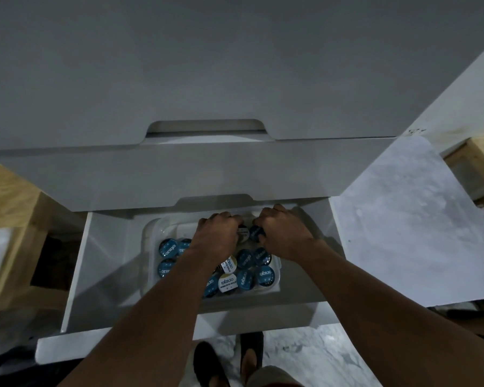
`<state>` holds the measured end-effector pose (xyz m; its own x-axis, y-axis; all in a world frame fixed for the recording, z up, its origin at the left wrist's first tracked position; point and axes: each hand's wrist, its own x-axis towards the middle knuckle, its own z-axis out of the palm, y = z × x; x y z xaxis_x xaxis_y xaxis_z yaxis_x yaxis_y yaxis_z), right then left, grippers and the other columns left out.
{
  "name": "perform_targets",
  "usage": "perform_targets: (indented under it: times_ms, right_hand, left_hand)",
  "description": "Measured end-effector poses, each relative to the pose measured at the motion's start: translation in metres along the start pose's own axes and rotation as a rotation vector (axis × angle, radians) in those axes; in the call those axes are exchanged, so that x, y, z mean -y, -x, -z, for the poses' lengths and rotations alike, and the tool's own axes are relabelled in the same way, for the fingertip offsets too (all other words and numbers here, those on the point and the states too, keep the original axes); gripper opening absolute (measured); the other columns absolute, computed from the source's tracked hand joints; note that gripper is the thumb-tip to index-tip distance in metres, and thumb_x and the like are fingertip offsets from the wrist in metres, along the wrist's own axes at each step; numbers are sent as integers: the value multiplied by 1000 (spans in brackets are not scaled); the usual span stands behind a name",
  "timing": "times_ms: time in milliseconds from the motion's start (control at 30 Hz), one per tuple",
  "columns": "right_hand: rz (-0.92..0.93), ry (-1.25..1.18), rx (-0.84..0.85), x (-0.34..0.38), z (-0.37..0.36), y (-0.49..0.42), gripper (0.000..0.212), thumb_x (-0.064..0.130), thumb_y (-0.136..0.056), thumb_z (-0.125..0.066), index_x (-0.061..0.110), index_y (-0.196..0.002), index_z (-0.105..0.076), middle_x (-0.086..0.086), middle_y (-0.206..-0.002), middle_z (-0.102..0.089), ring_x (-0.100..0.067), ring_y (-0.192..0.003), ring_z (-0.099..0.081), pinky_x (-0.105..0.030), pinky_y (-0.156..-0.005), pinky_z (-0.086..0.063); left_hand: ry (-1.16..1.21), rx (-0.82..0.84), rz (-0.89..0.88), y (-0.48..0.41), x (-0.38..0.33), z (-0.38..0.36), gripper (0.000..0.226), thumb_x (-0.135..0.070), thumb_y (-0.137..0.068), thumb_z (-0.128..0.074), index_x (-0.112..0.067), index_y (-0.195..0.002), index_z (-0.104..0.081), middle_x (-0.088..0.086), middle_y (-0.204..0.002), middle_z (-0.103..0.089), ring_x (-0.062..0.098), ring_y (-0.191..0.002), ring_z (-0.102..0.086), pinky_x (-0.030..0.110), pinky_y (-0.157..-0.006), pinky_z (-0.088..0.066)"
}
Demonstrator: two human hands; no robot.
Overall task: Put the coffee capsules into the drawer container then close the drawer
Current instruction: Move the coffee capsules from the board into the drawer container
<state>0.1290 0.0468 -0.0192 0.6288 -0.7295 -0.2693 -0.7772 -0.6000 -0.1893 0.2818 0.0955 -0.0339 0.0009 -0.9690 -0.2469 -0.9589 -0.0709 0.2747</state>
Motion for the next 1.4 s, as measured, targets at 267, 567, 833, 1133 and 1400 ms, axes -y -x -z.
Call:
perform_targets:
  times_ms: [267,567,833,1133,1400]
  right_hand:
    - [27,27,22,-1,1,2,29,22,-87,-55,13,-114,-64,-9,-119,-59,-27,-113,-47,-41,-95,-42]
    - [46,27,29,-3,2,3,29,23,-87,-56,12,-112,-64,-9,-117,-59,-27,-112,-47,-40,-94,-41]
    - [78,8,28,-7,1,3,27,22,-84,-57,10,-107,-65,-10,-112,-59,-28,-108,-50,-40,-90,-45]
    - [93,-89,-104,-12,11,9,34,13,-88,-56,4,-122,-57,-17,-122,-57,-33,-110,-56,-39,-92,-49]
    - [32,-43,-187,-10,32,48,32,18,-93,-49,7,-123,-56,-15,-128,-52,-34,-112,-55,-38,-90,-46]
  left_hand:
    - [39,35,-30,3,0,-1,30,-18,-86,-54,-21,-115,-59,6,-110,-63,27,-102,-58,39,-88,-43]
    - [49,34,-18,4,-2,-2,30,-19,-86,-55,-21,-116,-59,6,-109,-63,25,-101,-58,39,-90,-45]
    - [51,8,13,8,-7,-3,33,-20,-87,-59,-18,-119,-59,9,-112,-60,27,-103,-56,39,-89,-46]
    - [30,-177,168,24,-8,11,38,-14,-88,-60,-17,-126,-54,9,-122,-56,28,-111,-55,42,-95,-48]
    - [-64,-289,146,59,-35,29,32,-24,-94,-52,-12,-123,-54,10,-121,-57,28,-108,-57,40,-91,-48]
